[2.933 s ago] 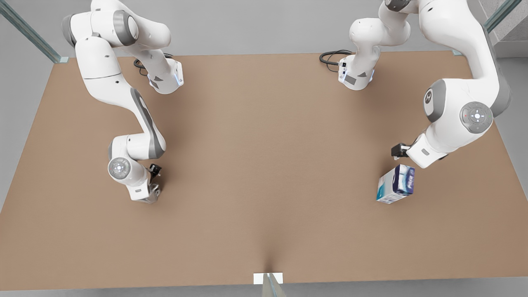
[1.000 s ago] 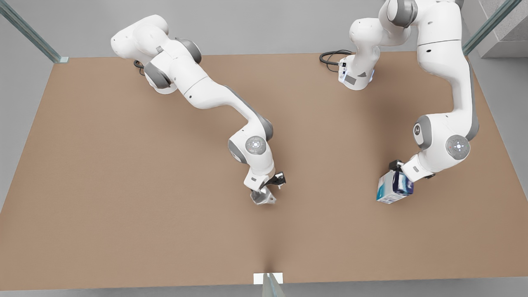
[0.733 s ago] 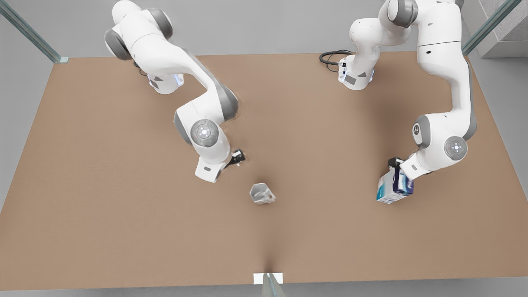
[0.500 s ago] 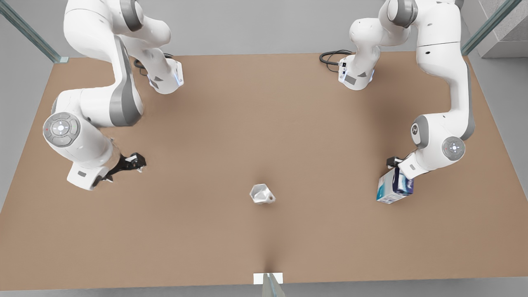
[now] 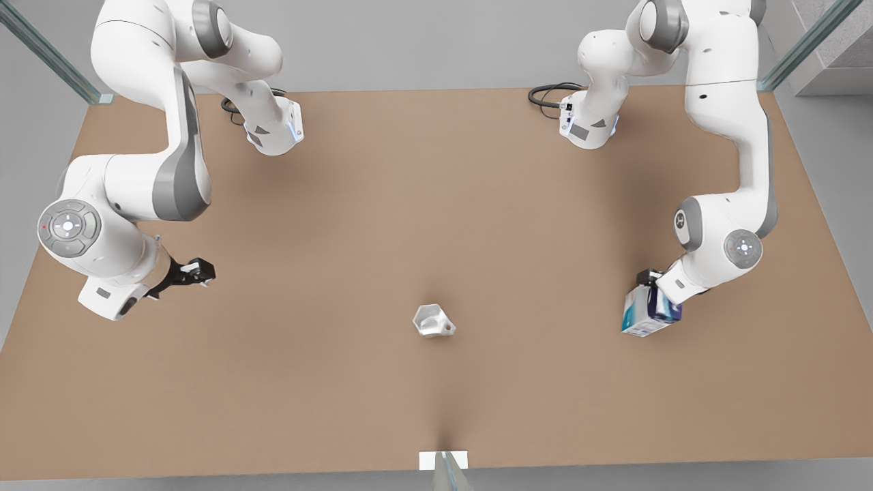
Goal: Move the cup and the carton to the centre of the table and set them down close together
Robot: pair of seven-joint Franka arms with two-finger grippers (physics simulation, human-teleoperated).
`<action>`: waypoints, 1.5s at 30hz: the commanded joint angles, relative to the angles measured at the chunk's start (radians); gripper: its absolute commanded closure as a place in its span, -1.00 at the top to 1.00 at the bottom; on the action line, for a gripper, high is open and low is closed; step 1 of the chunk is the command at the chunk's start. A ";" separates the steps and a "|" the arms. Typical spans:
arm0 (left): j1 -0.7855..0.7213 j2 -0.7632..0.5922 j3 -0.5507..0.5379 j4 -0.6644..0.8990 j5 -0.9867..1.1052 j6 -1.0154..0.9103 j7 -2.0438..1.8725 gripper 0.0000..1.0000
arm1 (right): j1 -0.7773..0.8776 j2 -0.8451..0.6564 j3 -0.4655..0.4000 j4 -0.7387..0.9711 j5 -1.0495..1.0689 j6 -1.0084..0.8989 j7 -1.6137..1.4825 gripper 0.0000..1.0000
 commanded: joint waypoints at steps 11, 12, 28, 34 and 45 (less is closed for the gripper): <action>0.000 -0.017 0.001 0.000 0.000 -0.018 -0.026 0.92 | 0.000 0.000 0.000 -0.003 -0.003 -0.003 -0.003 1.00; 0.000 -0.017 0.001 0.000 0.000 -0.018 -0.026 0.64 | -0.002 0.000 0.000 -0.003 -0.003 -0.003 -0.003 1.00; -0.002 -0.046 0.003 0.017 0.000 -0.083 -0.037 0.38 | -0.014 0.000 0.003 -0.002 0.000 -0.046 -0.006 1.00; -0.002 -0.054 0.003 0.019 0.000 -0.091 -0.037 0.38 | -0.157 0.009 -0.005 0.060 0.112 -0.095 -0.184 1.00; -0.003 -0.158 -0.120 0.068 -0.006 -0.224 -0.320 0.37 | -0.148 0.028 0.017 0.055 0.111 -0.098 -0.183 1.00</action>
